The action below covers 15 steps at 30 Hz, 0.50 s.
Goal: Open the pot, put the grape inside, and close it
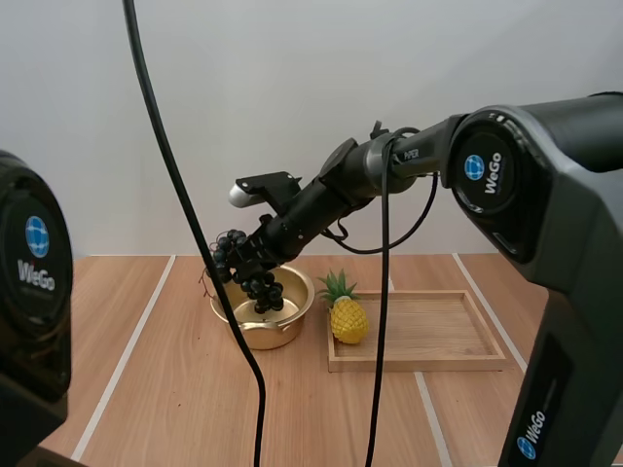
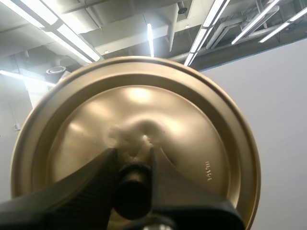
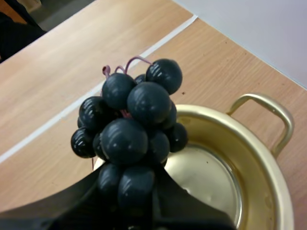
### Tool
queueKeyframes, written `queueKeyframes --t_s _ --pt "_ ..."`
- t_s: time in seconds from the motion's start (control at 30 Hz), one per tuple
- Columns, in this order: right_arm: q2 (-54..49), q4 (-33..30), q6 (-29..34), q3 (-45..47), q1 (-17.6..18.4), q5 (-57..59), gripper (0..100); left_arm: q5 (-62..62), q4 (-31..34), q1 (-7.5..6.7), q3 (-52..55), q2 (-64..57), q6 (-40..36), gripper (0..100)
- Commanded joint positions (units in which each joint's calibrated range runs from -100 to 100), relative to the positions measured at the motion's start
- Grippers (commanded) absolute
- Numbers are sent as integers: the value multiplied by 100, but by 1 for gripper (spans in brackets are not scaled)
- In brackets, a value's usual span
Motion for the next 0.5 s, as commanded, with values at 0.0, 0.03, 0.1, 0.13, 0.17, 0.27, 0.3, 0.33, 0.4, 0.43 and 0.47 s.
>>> queueKeyframes --t_s 0.0,0.03,0.1,0.13,0.17,0.27,0.3,0.33,0.4,0.43,0.47 --pt "84 -254 -59 -25 9 -208 0 -243 2 3 -34 -23 -59 0" --pt "129 -330 -59 -25 9 -235 0 -243 2 3 -34 -23 -59 0" --pt "179 -437 -39 -25 9 -235 0 -243 2 3 -34 -23 -59 0" --pt "204 -497 -25 -25 9 -235 0 -243 2 3 -34 -23 -59 0" --pt "218 -530 -25 -25 9 -235 0 -243 2 3 -34 -23 -59 0" --pt "230 -670 -16 -25 9 -235 0 -243 2 3 -34 -23 -59 0" --pt "230 -727 -18 -25 9 -235 0 -243 2 3 -34 -23 -59 0" --pt "230 -800 -6 -25 9 -235 0 -243 2 3 -34 -23 -59 0" --pt "230 -971 14 -25 9 -235 0 -243 2 3 -34 -23 -59 0" --pt "234 -1026 21 -25 9 -235 0 -243 2 3 -34 -23 -59 0" --pt "259 -1060 21 -25 9 -235 0 -243 2 3 -34 -23 -59 0"
